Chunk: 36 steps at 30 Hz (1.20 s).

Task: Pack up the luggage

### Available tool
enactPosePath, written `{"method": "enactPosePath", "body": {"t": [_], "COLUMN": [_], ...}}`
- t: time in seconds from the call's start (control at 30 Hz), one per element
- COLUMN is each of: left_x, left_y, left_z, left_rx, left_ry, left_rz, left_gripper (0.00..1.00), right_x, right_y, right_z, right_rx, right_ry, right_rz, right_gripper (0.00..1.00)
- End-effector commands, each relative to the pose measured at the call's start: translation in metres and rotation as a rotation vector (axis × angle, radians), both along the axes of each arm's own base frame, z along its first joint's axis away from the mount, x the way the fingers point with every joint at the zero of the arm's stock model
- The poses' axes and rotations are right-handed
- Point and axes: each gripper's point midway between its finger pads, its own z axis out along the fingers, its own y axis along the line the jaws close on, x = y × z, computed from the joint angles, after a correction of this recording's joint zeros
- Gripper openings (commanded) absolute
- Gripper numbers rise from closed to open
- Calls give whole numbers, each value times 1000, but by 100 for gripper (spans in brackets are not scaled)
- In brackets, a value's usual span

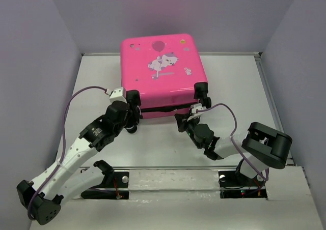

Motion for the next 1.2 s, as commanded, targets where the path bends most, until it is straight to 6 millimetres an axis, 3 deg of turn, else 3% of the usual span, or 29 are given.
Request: {"method": "enactPosePath", "body": {"t": [0.0,0.07,0.2,0.43,0.47,0.53,0.7,0.73,0.83,0.87,1.07,1.17], "left_x": [20,22,26,8,3,-10,-22,-28,-34,-39,-60,-66], "left_y": [-32,-44,-88,-164,-173,-183,-188,-190,-190,-192,-215,-224], "left_z": [34,42,81,144,161,185,207,215,233,237,250,249], "left_rx": [-122,-171,-350,-603,-667,-792,-971,-1026,-1132,-1169,-1282,-1320], "left_ry": [-120,-136,-196,-275,-314,-353,-399,-415,-470,-467,-474,-467], "left_rz": [-72,-103,-240,-397,-423,-454,-442,-447,-427,-426,-456,-475], "left_gripper": [6,6,6,6,6,6,6,6,6,6,6,6], "right_x": [-18,-19,-27,-51,-53,-60,-70,-73,-78,-79,-41,-28], "right_y": [22,26,42,85,88,97,112,112,115,112,107,114], "right_z": [15,18,31,45,46,48,61,74,80,98,110,137], "right_rx": [41,44,72,109,116,145,223,293,378,463,671,766], "right_ry": [-3,-5,-8,-10,-10,-17,-39,-62,-76,-111,-87,-113], "right_rz": [125,145,228,365,382,412,463,478,495,495,288,245], "right_gripper": [7,7,7,7,7,7,7,7,7,7,7,7]}}
